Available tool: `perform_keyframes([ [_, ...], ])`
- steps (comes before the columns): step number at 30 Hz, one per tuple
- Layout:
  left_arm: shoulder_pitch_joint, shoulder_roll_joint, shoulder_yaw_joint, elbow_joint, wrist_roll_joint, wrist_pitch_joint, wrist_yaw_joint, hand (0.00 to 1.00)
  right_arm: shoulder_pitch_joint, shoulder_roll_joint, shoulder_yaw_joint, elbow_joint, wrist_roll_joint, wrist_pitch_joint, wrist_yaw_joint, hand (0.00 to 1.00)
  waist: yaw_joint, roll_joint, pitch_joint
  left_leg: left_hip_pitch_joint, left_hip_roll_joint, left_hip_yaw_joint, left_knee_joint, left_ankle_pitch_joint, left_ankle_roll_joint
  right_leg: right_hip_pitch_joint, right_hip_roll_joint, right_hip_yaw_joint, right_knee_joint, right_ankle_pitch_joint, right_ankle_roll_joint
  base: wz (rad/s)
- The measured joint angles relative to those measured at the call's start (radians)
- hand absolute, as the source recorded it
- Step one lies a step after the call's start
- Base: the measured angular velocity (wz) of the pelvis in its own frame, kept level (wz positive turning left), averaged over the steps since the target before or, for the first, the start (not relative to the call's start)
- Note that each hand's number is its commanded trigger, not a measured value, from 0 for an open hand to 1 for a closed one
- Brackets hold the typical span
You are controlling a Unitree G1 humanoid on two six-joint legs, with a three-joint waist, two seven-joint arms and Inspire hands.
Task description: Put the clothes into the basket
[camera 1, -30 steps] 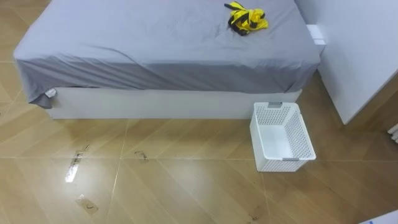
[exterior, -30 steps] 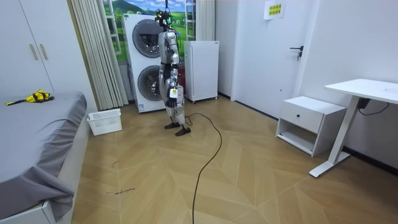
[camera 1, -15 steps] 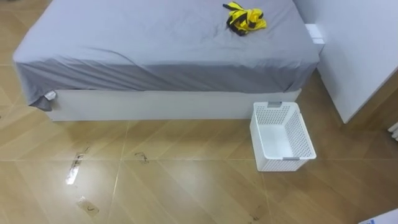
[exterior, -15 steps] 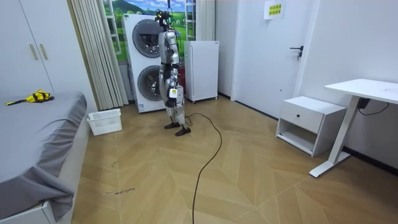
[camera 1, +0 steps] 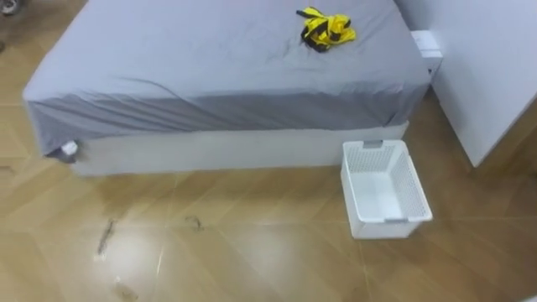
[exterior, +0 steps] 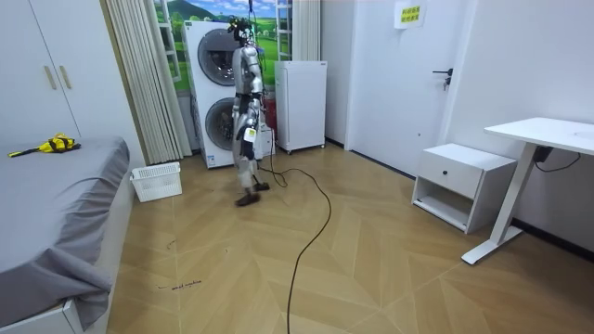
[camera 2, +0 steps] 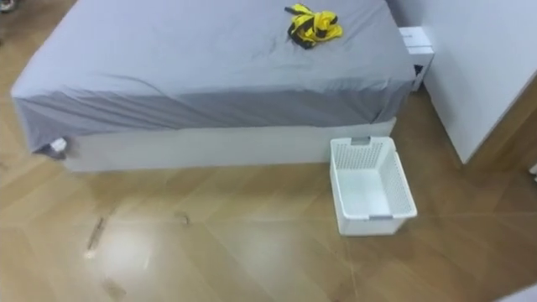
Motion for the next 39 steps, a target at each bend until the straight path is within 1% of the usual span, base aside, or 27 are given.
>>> perform_keyframes([
  [1, 0.012, -0.002, 0.001, 0.001, 0.000, 0.000, 0.002, 0.00, 0.003, -0.001, 0.002, 0.000, -0.003, 0.000, 0.000, 0.00, 0.001, -0.001, -0.0001, -0.006, 0.006, 0.000, -0.019, 0.027, 0.002, 0.013, -0.005, 0.001, 0.000, -0.012, 0.006, -0.44],
  [3, 0.026, -0.009, 0.021, 0.008, 0.001, -0.002, -0.001, 0.00, 0.023, -0.001, -0.005, -0.009, -0.013, 0.000, 0.000, 0.00, 0.004, -0.022, -0.0019, -0.021, -0.014, 0.021, -0.006, 0.177, 0.039, 0.050, -0.043, 0.030, -0.002, -0.062, 0.034, -0.23],
  [4, 0.024, -0.008, 0.021, 0.008, 0.003, -0.006, -0.003, 0.00, 0.024, -0.001, -0.012, -0.013, -0.014, 0.000, 0.000, 0.00, 0.004, -0.029, -0.0019, -0.035, -0.027, 0.026, 0.016, 0.193, 0.057, 0.054, -0.057, 0.030, -0.002, -0.068, 0.049, 0.00],
  [6, 0.008, 0.000, 0.019, 0.017, 0.004, -0.035, -0.008, 0.00, 0.031, 0.000, -0.035, -0.035, -0.018, -0.001, 0.000, 0.00, 0.003, -0.063, -0.0067, -0.085, -0.073, 0.064, 0.171, 0.090, 0.096, 0.060, -0.116, 0.050, -0.006, -0.077, 0.080, -0.03],
  [8, -0.003, 0.000, 0.017, 0.036, 0.001, -0.038, -0.012, 0.00, 0.025, 0.000, -0.041, -0.042, -0.025, -0.007, -0.008, 0.00, 0.014, -0.053, -0.0028, -0.085, -0.066, 0.084, 0.293, -0.012, 0.108, 0.065, -0.135, 0.057, 0.078, -0.043, 0.103, -0.24],
  [10, -0.009, 0.004, 0.007, 0.043, -0.013, -0.038, -0.010, 0.00, 0.027, 0.005, -0.036, -0.045, -0.014, -0.012, -0.018, 0.00, 0.014, -0.057, 0.0013, -0.016, -0.070, 0.116, 0.319, -0.087, 0.123, 0.032, -0.158, 0.063, 0.273, 0.033, 0.107, -0.04],
  [11, -0.023, 0.004, -0.005, 0.046, -0.013, -0.038, -0.006, 0.00, 0.034, 0.005, -0.035, -0.056, -0.011, -0.017, -0.031, 0.00, 0.012, -0.046, -0.0045, 0.053, -0.075, 0.124, 0.280, -0.134, 0.123, -0.010, -0.169, 0.059, 0.423, 0.145, 0.105, 0.20],
  [12, -0.049, 0.004, -0.007, 0.044, -0.003, -0.039, 0.000, 0.00, 0.033, 0.007, -0.032, -0.070, -0.014, -0.018, -0.039, 0.00, 0.017, -0.034, -0.0066, 0.114, -0.087, 0.115, 0.236, -0.152, 0.127, -0.070, -0.177, 0.070, 0.557, 0.246, 0.083, 0.14],
  [13, -0.061, 0.002, -0.006, 0.043, 0.002, -0.039, 0.003, 0.00, 0.031, 0.006, -0.031, -0.088, -0.015, -0.018, -0.041, 0.00, 0.022, -0.032, -0.0066, 0.138, -0.085, 0.107, 0.219, -0.160, 0.126, -0.110, -0.171, 0.070, 0.612, 0.227, 0.076, -0.14],
  [15, -0.095, -0.003, -0.005, 0.033, 0.038, -0.046, 0.013, 0.00, 0.007, 0.006, -0.026, -0.171, -0.010, -0.019, -0.041, 0.00, 0.040, -0.004, 0.0081, 0.243, -0.072, 0.043, 0.137, -0.171, 0.114, -0.291, -0.094, 0.036, 0.692, 0.086, 0.017, -0.20],
  [17, -0.118, -0.003, -0.023, 0.027, 0.038, -0.046, 0.013, 0.00, -0.002, 0.013, -0.021, -0.230, -0.006, -0.028, -0.051, 0.00, 0.033, 0.018, 0.0133, 0.308, -0.058, -0.040, 0.098, -0.183, 0.104, -0.405, -0.019, -0.006, 0.570, 0.042, 0.008, 0.25],
  [18, -0.120, -0.002, -0.048, 0.027, 0.040, -0.046, 0.011, 0.00, -0.008, 0.017, -0.013, -0.254, -0.006, -0.033, -0.058, 0.00, 0.014, 0.021, 0.0129, 0.354, -0.047, -0.085, 0.072, -0.196, 0.095, -0.448, 0.012, -0.029, 0.402, 0.049, 0.008, 0.61],
  [19, -0.123, 0.000, -0.064, 0.026, 0.043, -0.045, 0.010, 0.00, -0.005, 0.019, -0.013, -0.268, -0.006, -0.033, -0.064, 0.00, 0.004, 0.021, 0.0128, 0.379, -0.044, -0.104, 0.055, -0.201, 0.090, -0.459, 0.018, -0.032, 0.309, 0.070, 0.009, 0.89],
  [21, -0.117, -0.012, -0.107, 0.024, 0.058, -0.044, -0.014, 0.00, -0.011, 0.021, -0.021, -0.278, -0.006, -0.044, -0.082, 0.00, -0.004, 0.029, 0.0088, 0.498, -0.012, -0.132, -0.012, -0.224, 0.060, -0.471, 0.024, -0.032, 0.067, 0.287, -0.005, 0.80],
  [22, -0.110, -0.012, -0.109, 0.024, 0.059, -0.044, -0.018, 0.00, -0.014, 0.024, -0.024, -0.281, -0.004, -0.049, -0.086, 0.00, -0.003, 0.030, 0.0040, 0.515, -0.003, -0.142, -0.016, -0.233, 0.051, -0.468, 0.028, -0.034, 0.052, 0.325, -0.017, 0.56],
  [23, -0.096, -0.013, -0.112, 0.026, 0.057, -0.043, -0.025, 0.00, -0.017, 0.024, -0.027, -0.312, 0.003, -0.061, -0.102, 0.00, 0.004, 0.039, -0.0106, 0.526, 0.019, -0.145, -0.005, -0.255, 0.018, -0.451, 0.050, -0.050, 0.077, 0.335, -0.053, 0.34],
  [25, -0.074, -0.012, -0.107, 0.023, 0.057, -0.043, -0.033, 0.00, -0.031, 0.022, -0.036, -0.360, 0.018, -0.092, -0.119, 0.00, 0.020, 0.062, -0.0017, 0.551, 0.062, -0.138, 0.006, -0.249, -0.020, -0.422, 0.073, -0.092, 0.124, 0.299, -0.088, 0.21],
  [26, -0.054, -0.009, -0.100, 0.015, 0.057, -0.043, -0.034, 0.00, -0.040, 0.020, -0.040, -0.392, 0.034, -0.101, -0.128, 0.00, 0.024, 0.072, -0.0031, 0.570, 0.084, -0.124, 0.005, -0.230, -0.052, -0.413, 0.081, -0.105, 0.163, 0.269, -0.102, 0.21],
  [27, -0.038, -0.006, -0.096, 0.000, 0.060, -0.043, -0.035, 0.00, -0.042, 0.015, -0.045, -0.433, 0.043, -0.102, -0.137, 0.00, 0.030, 0.075, 0.0052, 0.601, 0.096, -0.118, 0.014, -0.203, -0.066, -0.422, 0.073, -0.124, 0.257, 0.238, -0.114, 0.24],
  [28, -0.036, -0.007, -0.088, -0.003, 0.062, -0.046, -0.035, 0.00, -0.046, 0.013, -0.045, -0.445, 0.043, -0.105, -0.143, 0.00, 0.028, 0.066, 0.0191, 0.620, 0.109, -0.127, 0.035, -0.195, -0.067, -0.447, 0.073, -0.145, 0.313, 0.217, -0.102, 0.15],
  [29, -0.011, 0.011, -0.075, -0.004, 0.061, -0.054, -0.033, 0.00, -0.049, 0.022, -0.042, -0.460, 0.038, -0.106, -0.146, 0.00, 0.034, 0.064, 0.0034, 0.597, 0.114, -0.120, 0.141, -0.201, -0.074, -0.440, 0.077, -0.137, 0.231, 0.211, -0.091, -0.09],
  [30, 0.011, 0.020, -0.061, -0.004, 0.064, -0.052, -0.030, 0.00, -0.054, 0.020, -0.042, -0.476, 0.030, -0.099, -0.148, 0.00, 0.048, 0.047, -0.0006, 0.543, 0.123, -0.096, 0.304, -0.198, -0.080, -0.408, 0.083, -0.148, 0.223, 0.179, -0.134, -0.11],
  [31, 0.017, 0.023, -0.057, -0.008, 0.064, -0.052, -0.027, 0.00, -0.053, 0.020, -0.041, -0.481, 0.029, -0.095, -0.151, 0.00, 0.041, 0.046, 0.0001, 0.513, 0.131, -0.097, 0.375, -0.174, -0.082, -0.392, 0.092, -0.147, 0.222, 0.163, -0.137, 0.00],
  [32, 0.026, 0.022, -0.041, -0.010, 0.067, -0.051, -0.024, 0.00, -0.044, 0.021, -0.041, -0.490, 0.025, -0.094, -0.158, 0.00, 0.034, 0.037, 0.0038, 0.472, 0.142, -0.096, 0.483, -0.112, -0.083, -0.346, 0.096, -0.151, 0.199, 0.146, -0.142, 0.22],
  [33, 0.029, 0.020, -0.031, -0.014, 0.062, -0.053, -0.022, 0.00, -0.042, 0.020, -0.042, -0.490, 0.008, -0.093, -0.171, 0.00, 0.026, 0.027, 0.0106, 0.424, 0.141, -0.094, 0.551, -0.121, -0.077, -0.296, 0.097, -0.152, 0.156, 0.144, -0.142, 0.21],
  [37, 0.045, 0.017, -0.021, -0.039, 0.052, -0.054, -0.002, 0.00, -0.042, 0.015, -0.052, -0.513, -0.021, -0.093, -0.218, 0.00, 0.016, 0.021, 0.0135, 0.299, 0.131, -0.036, 0.535, -0.164, -0.055, -0.189, 0.102, -0.135, 0.049, 0.146, -0.137, 0.00],
  [39, 0.058, 0.011, -0.021, -0.040, 0.052, -0.053, 0.000, 0.00, -0.048, 0.010, -0.054, -0.603, -0.053, -0.093, -0.252, 0.00, 0.027, 0.020, 0.0071, 0.248, 0.097, -0.028, 0.375, -0.191, -0.056, -0.165, 0.099, -0.089, 0.027, 0.143, -0.131, -0.55],
])
